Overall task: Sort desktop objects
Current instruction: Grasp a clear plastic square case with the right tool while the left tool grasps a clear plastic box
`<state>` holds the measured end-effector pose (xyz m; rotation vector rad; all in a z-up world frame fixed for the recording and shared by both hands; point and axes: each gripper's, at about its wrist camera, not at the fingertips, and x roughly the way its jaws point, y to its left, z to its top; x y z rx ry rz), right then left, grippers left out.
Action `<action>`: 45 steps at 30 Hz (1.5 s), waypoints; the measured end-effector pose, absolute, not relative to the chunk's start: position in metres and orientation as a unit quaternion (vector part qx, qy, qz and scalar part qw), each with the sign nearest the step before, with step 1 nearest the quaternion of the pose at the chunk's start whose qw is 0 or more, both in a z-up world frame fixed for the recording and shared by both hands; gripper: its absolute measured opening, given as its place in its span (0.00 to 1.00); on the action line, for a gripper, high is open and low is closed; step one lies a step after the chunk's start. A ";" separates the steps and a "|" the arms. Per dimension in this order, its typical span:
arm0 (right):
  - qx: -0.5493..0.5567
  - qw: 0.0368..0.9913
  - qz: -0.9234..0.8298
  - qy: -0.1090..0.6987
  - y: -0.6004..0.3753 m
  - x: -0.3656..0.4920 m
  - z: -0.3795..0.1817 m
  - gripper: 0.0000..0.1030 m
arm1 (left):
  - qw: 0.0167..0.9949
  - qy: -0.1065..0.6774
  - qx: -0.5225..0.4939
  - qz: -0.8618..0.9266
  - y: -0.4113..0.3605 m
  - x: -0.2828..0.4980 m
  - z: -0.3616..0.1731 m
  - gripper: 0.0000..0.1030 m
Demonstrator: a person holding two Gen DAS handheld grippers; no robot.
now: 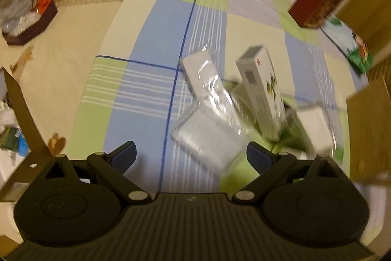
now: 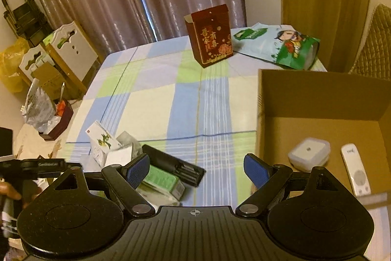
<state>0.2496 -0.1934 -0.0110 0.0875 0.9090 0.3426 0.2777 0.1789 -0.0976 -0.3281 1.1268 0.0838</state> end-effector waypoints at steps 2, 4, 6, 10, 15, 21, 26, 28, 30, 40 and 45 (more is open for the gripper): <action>0.040 0.881 0.175 0.438 -0.186 0.257 -0.012 0.84 | 0.831 0.531 -0.160 0.047 0.177 0.289 -0.105 0.93; 0.033 0.878 0.186 0.439 -0.176 0.264 -0.014 0.84 | 0.827 0.536 -0.162 0.055 0.176 0.298 -0.115 0.91; 0.029 0.875 0.198 0.441 -0.165 0.270 -0.016 0.84 | 0.822 0.543 -0.166 0.052 0.175 0.304 -0.124 0.84; 0.013 0.861 0.231 0.453 -0.139 0.279 -0.027 0.84 | 0.821 0.545 -0.169 0.026 0.172 0.303 -0.137 0.69; -0.013 0.831 0.278 0.482 -0.099 0.284 -0.052 0.84 | 0.830 0.540 -0.140 0.001 0.178 0.289 -0.132 0.65; -0.040 0.803 0.305 0.510 -0.053 0.294 -0.084 0.84 | 0.832 0.543 -0.114 -0.006 0.193 0.272 -0.126 0.64; -0.060 0.785 0.297 0.540 -0.031 0.312 -0.114 0.84 | 0.829 0.548 -0.112 -0.006 0.198 0.266 -0.128 0.64; -0.076 0.783 0.293 0.543 -0.026 0.315 -0.122 0.84 | 0.828 0.549 -0.112 -0.006 0.197 0.266 -0.130 0.64; -0.096 0.784 0.298 0.536 -0.024 0.314 -0.127 0.73 | 0.828 0.551 -0.108 -0.007 0.194 0.266 -0.132 0.64; -0.067 0.835 0.304 0.454 -0.062 0.293 -0.088 0.66 | 0.824 0.563 -0.065 0.000 0.178 0.268 -0.135 0.67; -0.026 0.847 0.295 0.441 -0.094 0.280 -0.071 0.66 | 0.820 0.572 -0.036 0.010 0.167 0.262 -0.142 0.68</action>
